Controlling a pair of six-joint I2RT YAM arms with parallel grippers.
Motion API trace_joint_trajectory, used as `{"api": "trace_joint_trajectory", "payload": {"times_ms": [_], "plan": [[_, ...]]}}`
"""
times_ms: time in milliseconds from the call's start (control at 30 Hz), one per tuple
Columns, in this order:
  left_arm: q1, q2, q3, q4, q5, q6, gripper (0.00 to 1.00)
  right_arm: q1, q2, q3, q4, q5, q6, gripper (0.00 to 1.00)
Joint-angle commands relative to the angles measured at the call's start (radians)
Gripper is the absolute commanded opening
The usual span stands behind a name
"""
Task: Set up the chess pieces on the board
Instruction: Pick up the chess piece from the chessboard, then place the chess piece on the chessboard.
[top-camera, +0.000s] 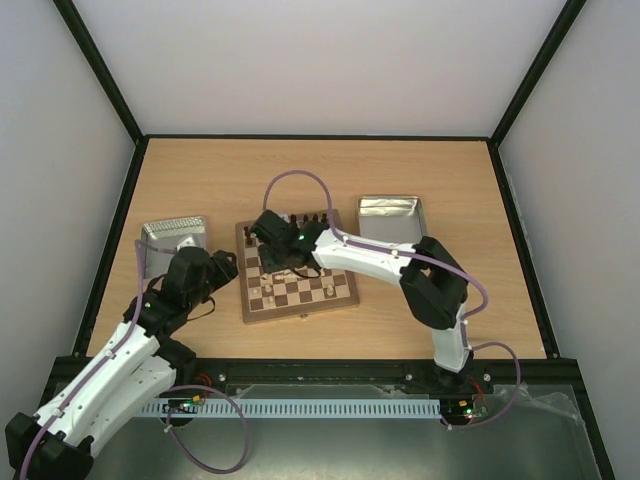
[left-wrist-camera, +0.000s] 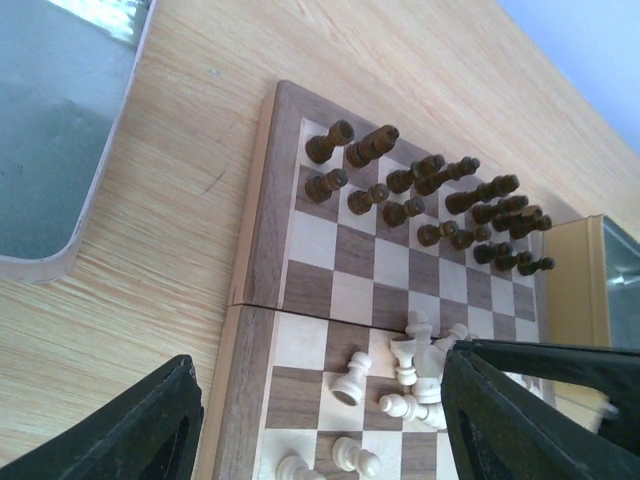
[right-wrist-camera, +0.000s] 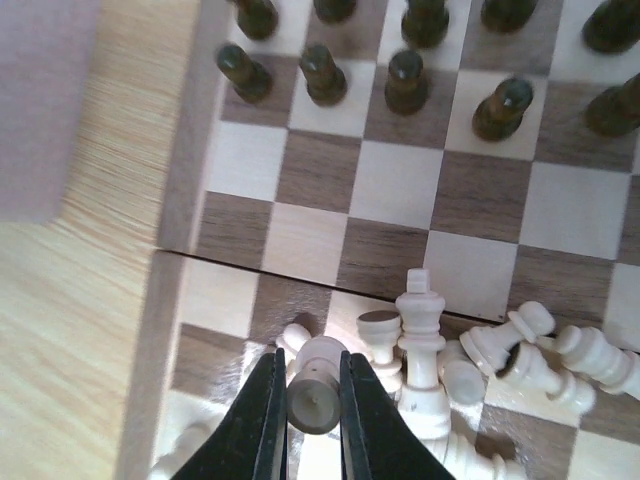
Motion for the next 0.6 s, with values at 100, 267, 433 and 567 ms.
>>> {"api": "trace_joint_trajectory", "payload": {"times_ms": [100,267,433,567], "plan": [[0.006,-0.017,0.027,0.009,0.001,-0.021,0.68,0.014,-0.152,-0.037,0.036,-0.012,-0.016,0.07],[0.007,-0.041,0.069,-0.05,-0.06,-0.062,0.67,0.084,-0.153,-0.002,0.008,-0.015,-0.072,0.07],[0.007,-0.121,0.17,-0.201,-0.284,-0.164,0.68,0.184,-0.114,0.026,-0.041,0.025,-0.083,0.08],[0.007,-0.187,0.236,-0.26,-0.404,-0.194,0.68,0.246,-0.065,0.029,-0.062,0.063,-0.071,0.08]]}}
